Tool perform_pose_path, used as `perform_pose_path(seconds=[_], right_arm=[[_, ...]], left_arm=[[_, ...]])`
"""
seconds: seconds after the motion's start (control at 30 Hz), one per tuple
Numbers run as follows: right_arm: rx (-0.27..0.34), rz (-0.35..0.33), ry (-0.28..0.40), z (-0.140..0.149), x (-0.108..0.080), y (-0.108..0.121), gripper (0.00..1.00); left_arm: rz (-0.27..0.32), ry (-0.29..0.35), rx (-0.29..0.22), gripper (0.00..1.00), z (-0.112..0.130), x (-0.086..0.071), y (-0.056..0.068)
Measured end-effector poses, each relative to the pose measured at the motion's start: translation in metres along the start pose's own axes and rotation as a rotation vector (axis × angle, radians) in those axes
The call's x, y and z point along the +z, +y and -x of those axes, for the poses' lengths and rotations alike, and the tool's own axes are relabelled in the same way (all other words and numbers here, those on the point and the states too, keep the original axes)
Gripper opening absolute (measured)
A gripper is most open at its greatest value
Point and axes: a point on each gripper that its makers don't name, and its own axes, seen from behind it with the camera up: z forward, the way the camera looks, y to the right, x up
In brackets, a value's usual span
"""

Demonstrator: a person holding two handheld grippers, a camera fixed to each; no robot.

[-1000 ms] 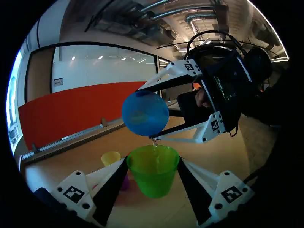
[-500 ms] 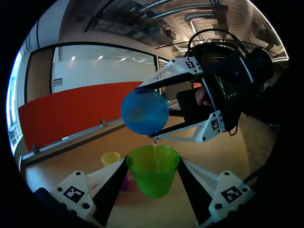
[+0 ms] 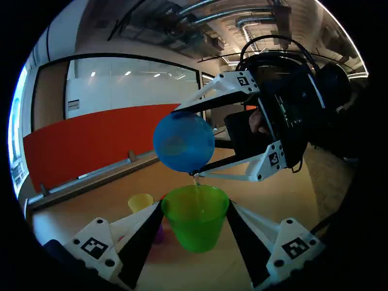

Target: Pour water

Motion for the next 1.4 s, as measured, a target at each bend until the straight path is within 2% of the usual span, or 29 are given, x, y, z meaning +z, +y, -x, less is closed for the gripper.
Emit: perform_pose_path(seconds=[1.4], right_arm=[[-0.097, 0.002, -0.005, -0.0008, -0.0013, 0.0031, 0.92]], left_arm=[[0.009, -0.001, 0.008, 0.89, -0.0015, 0.0008, 0.0055]])
